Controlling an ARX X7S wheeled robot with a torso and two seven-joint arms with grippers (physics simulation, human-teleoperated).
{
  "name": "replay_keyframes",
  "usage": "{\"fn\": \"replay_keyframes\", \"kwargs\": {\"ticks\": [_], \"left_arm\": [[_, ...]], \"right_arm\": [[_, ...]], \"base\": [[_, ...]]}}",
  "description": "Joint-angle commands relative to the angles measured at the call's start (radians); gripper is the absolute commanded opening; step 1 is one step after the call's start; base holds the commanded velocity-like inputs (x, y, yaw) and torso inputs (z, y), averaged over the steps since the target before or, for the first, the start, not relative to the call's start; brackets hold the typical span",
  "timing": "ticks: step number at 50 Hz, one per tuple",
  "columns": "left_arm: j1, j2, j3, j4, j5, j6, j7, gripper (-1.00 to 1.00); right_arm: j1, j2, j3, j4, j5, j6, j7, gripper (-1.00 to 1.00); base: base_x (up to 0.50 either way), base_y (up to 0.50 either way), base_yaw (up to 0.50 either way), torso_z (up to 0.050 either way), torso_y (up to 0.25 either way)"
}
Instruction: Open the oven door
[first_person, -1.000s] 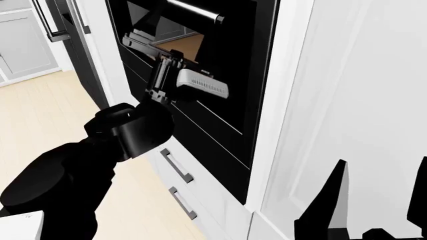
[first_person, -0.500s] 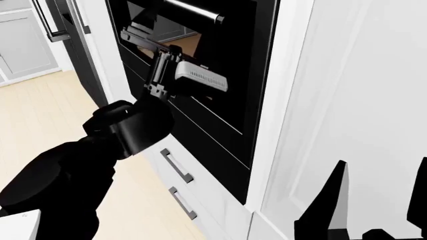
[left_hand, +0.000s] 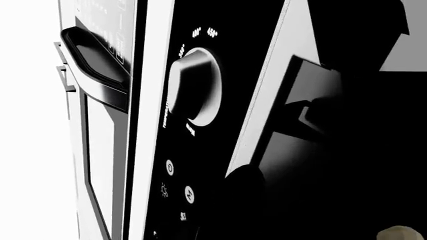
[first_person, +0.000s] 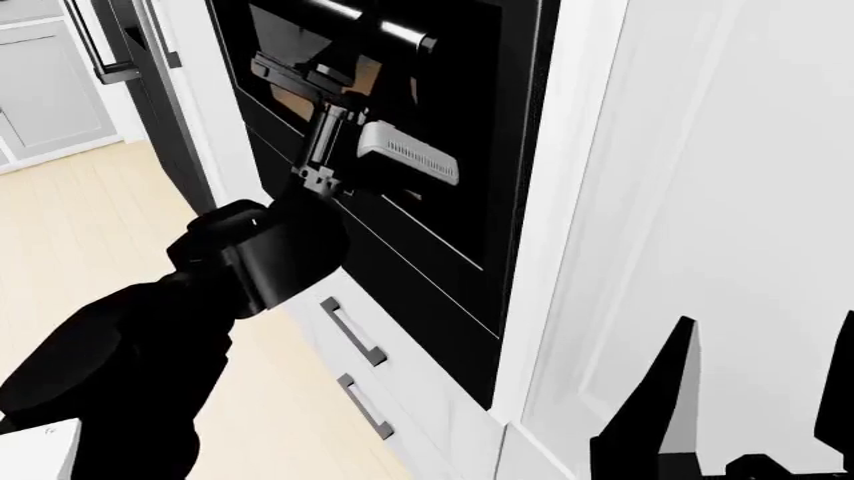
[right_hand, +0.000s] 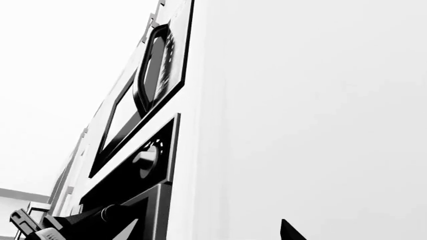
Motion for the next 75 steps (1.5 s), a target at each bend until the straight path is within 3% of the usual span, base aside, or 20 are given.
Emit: {"fn": "replay_keyframes", "kwargs": {"ticks": [1,51,54,57,61,71,75], "left_arm": [[0.005,-0.001,-0.041,-0.001,-0.005,0.000,0.013,-1.00],[0.073,-0.077,0.006,0.000,0.020,0.035,-0.130,-1.00],[0.071,-0.083,0.014,0.002,0.036,0.041,-0.163,-1.00],[0.075,-0.097,0.031,0.008,0.085,0.070,-0.269,-1.00],[0.106,-0.164,0.035,0.129,0.118,0.024,-0.329,-1.00],[0.177,-0.330,0.021,0.522,0.103,-0.233,-0.291,-1.00],[0.187,-0.355,0.017,0.579,0.093,-0.276,-0.278,-1.00]], "right_arm": [[0.004,0.002,-0.001,0.002,0.002,0.001,0.001,1.00],[-0.004,0.007,-0.006,-0.004,-0.007,-0.009,0.012,1.00],[-0.005,0.008,-0.006,-0.005,-0.007,-0.009,0.013,1.00],[-0.002,0.010,-0.005,-0.006,-0.004,-0.007,0.014,1.00],[0.002,0.011,-0.003,-0.006,-0.001,-0.004,0.014,1.00],[0.002,0.011,-0.005,-0.006,-0.002,-0.003,0.015,1.00],[0.000,0.011,-0.006,-0.006,-0.005,-0.006,0.016,1.00]], "base": [[0.00,0.00,0.00,0.000,0.000],[0.00,0.00,0.00,0.000,0.000],[0.00,0.01,0.00,0.000,0.000],[0.00,0.00,0.00,0.000,0.000],[0.00,0.00,0.00,0.000,0.000],[0.00,0.00,0.00,-0.002,0.000],[0.00,0.00,0.00,0.000,0.000]]}}
